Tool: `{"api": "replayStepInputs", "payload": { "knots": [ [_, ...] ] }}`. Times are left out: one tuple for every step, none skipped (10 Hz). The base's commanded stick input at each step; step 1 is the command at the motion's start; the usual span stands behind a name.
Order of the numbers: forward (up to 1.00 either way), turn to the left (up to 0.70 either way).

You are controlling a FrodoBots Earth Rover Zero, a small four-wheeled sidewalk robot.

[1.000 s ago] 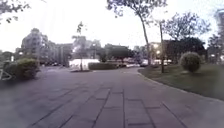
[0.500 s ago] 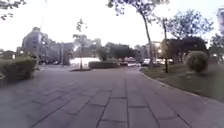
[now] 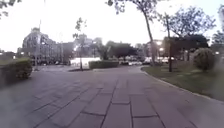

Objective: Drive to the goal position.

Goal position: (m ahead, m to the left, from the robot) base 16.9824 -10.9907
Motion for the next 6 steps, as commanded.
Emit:
{"api": "replayStepInputs", "payload": {
  "knots": [
    [0.7, 0.0],
    [0.7, 0.0],
    [0.7, 0.0],
    [0.7, 0.0],
    [0.7, 0.0],
    [0.7, 0.0]
  ]
}}
